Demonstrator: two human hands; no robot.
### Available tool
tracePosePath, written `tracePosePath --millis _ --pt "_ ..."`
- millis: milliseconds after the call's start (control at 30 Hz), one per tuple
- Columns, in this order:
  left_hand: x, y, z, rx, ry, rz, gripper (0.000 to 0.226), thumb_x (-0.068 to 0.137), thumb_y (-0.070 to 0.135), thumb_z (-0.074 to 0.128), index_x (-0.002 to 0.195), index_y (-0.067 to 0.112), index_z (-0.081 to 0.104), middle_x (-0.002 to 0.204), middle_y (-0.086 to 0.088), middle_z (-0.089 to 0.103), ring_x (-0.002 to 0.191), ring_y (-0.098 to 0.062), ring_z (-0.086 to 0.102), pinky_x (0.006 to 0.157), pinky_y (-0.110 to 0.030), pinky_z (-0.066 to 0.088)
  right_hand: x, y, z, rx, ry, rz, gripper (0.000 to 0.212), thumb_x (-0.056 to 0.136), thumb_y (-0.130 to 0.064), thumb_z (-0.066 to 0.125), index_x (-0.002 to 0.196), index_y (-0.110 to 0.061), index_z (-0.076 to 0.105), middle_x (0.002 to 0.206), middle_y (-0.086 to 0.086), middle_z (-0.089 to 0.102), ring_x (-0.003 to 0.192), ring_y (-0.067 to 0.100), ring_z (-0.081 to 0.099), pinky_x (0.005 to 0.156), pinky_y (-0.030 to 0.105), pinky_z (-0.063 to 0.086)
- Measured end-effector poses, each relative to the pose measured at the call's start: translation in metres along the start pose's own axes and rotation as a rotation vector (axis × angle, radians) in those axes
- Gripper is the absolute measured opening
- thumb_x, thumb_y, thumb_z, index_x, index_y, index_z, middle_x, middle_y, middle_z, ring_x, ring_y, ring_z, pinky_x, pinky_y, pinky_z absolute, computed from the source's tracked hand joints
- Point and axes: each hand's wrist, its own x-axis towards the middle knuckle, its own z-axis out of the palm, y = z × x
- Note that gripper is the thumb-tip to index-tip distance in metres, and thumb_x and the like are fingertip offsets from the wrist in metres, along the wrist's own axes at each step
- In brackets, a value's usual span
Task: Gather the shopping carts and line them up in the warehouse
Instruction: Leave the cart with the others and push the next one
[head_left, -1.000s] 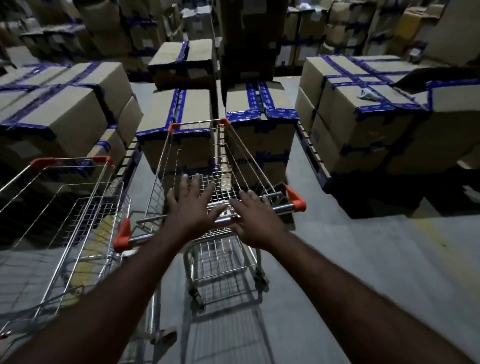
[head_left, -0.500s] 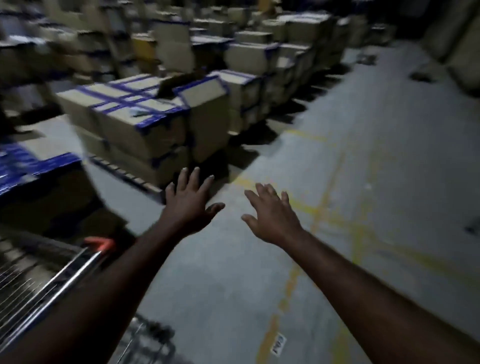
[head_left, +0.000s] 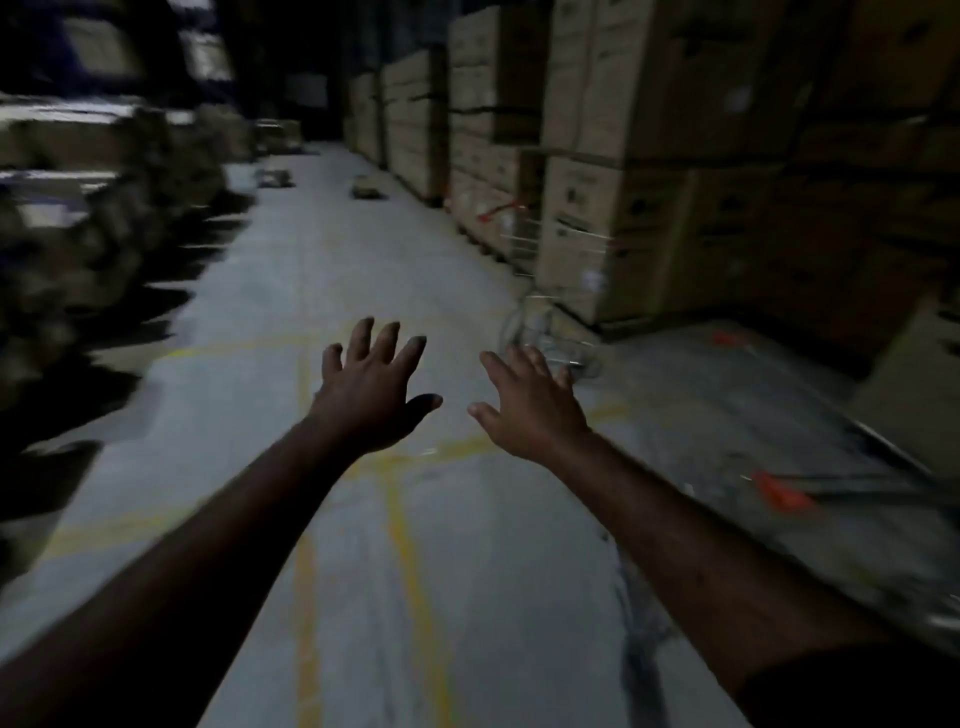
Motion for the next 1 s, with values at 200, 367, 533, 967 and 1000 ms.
tracePosePath --millis 200,367,533,967,1000 --pt "0.066 0.202 0.021 -0.120 -0.002 0.328 0.083 0.091 0.071 0.038 0.156 0.026 0.014 0.165 -0.009 0.007 0.151 -0.035 -0.002 0.114 -0.058 0.018 -0.093 0.169 -0.056 -0.110 0.020 0.302 0.068 0.097 -0.055 0.046 0.154 -0.028 0.020 0.165 0.004 0.011 0.151 0.029 0.006 0.115 0.064 0.010" --pt "0.086 0.345 0.018 -0.196 -0.036 0.546 0.083 0.091 0.072 0.037 0.157 0.029 0.010 0.166 -0.007 0.004 0.151 -0.035 -0.004 0.116 -0.061 0.013 -0.169 0.260 -0.100 -0.171 0.056 0.497 0.071 0.096 -0.055 0.047 0.155 -0.029 0.018 0.165 0.005 0.008 0.152 0.029 0.004 0.116 0.064 0.009" --pt "0.089 0.459 0.018 -0.240 -0.080 0.715 0.083 0.092 0.070 0.039 0.157 0.030 0.008 0.166 -0.006 0.003 0.151 -0.033 -0.008 0.117 -0.061 0.007 -0.240 0.326 -0.122 -0.182 0.068 0.658 0.072 0.094 -0.049 0.050 0.156 -0.030 0.018 0.166 0.006 0.009 0.152 0.030 0.005 0.117 0.063 0.010" --pt "0.141 0.620 0.090 -0.271 -0.151 0.688 0.085 0.091 0.072 0.039 0.158 0.030 0.008 0.166 -0.006 0.001 0.151 -0.034 -0.009 0.117 -0.061 0.009 -0.269 0.514 -0.113 -0.236 -0.079 0.617 0.075 0.094 -0.048 0.053 0.156 -0.028 0.017 0.165 0.007 0.010 0.151 0.030 0.008 0.116 0.061 0.011" --pt "0.149 0.631 0.099 -0.273 -0.179 0.667 0.086 0.090 0.073 0.039 0.158 0.030 0.008 0.166 -0.006 0.001 0.151 -0.034 -0.010 0.117 -0.061 0.009 -0.267 0.532 -0.111 -0.228 -0.092 0.613 0.075 0.093 -0.049 0.054 0.156 -0.028 0.018 0.165 0.007 0.011 0.151 0.030 0.009 0.116 0.061 0.012"
